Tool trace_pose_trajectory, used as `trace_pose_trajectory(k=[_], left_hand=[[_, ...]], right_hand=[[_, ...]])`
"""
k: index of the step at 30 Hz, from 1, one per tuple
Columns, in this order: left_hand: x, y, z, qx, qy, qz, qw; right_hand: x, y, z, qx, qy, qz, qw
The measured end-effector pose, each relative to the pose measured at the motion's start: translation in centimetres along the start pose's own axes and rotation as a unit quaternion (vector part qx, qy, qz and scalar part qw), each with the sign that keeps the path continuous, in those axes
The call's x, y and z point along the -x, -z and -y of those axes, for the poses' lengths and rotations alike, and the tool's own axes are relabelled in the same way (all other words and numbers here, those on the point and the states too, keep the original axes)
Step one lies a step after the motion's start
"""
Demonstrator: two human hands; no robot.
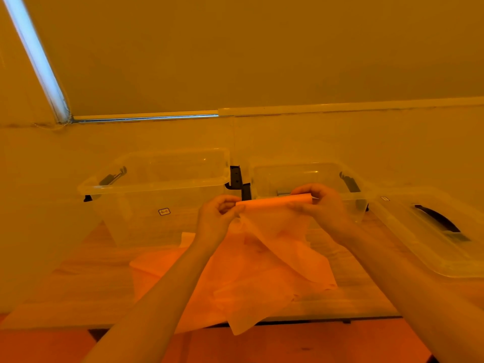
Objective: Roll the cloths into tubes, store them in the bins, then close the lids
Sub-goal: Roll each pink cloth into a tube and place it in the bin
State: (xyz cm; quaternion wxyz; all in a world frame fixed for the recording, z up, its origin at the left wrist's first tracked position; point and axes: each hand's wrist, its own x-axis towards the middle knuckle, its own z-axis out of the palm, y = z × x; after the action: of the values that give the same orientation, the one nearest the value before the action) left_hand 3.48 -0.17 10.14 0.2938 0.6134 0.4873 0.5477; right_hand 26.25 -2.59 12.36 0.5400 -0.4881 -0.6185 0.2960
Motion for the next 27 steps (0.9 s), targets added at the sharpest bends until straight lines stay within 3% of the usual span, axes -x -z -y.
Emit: trace_pose_trajectory(k=[9,19,27], left_hand=[[-1.0,-0.1,-1.5,0.058,0.004,0.003,0.998],[-1.8,-0.6,-3.1,0.026,-0.056,0.001,0.998],[-1.8,-0.5,-3.0,0.031,-0.049,0.019,0.998]], right_hand=[[-0.8,0.8,1.6,-0.035,0.011,-0.006,0.999],[-1.7,1.8,2.3,-0.034,0.027,-0.029,0.999],[-1.2,2.3,2.5,0.007,0.027,-0.017,0.999]])
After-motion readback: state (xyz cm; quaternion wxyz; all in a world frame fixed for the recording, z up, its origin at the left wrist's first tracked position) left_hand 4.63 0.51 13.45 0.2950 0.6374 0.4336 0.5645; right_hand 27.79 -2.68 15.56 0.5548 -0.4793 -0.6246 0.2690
